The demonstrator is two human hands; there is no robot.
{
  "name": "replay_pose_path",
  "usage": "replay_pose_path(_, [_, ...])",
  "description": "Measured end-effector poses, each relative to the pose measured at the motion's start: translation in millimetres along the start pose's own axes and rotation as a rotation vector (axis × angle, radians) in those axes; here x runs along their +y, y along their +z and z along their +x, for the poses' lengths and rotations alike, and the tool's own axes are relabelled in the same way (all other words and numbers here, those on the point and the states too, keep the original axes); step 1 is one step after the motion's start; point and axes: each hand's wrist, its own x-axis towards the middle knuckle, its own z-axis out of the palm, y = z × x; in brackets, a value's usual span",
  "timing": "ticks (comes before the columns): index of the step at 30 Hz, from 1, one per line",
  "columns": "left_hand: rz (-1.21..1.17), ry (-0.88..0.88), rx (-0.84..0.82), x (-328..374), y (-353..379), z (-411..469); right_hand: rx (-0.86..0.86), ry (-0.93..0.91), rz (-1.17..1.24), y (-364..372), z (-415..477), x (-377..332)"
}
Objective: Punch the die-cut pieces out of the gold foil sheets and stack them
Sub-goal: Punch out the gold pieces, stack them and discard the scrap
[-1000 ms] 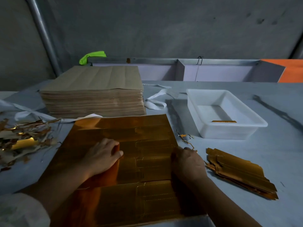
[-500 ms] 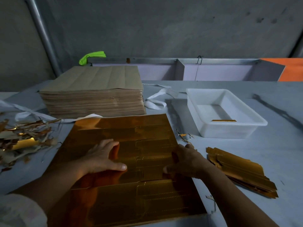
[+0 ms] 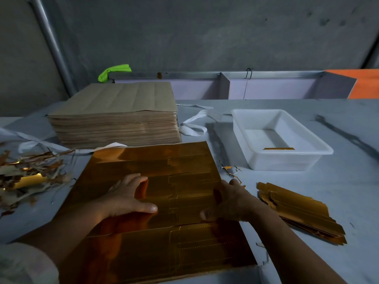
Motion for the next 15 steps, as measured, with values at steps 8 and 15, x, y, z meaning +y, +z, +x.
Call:
replay_pose_path(8, [-0.004,0.002,0.006,-1.7,1.2,1.7,-0.100,0.016,-0.227,-2.0,-2.1,-4.7])
replay_pose_path(15, [-0.007,0.010,0.012,-6.2,3.5,4.8,-0.084,0.025,-0.255,1.0,-2.4,-6.5])
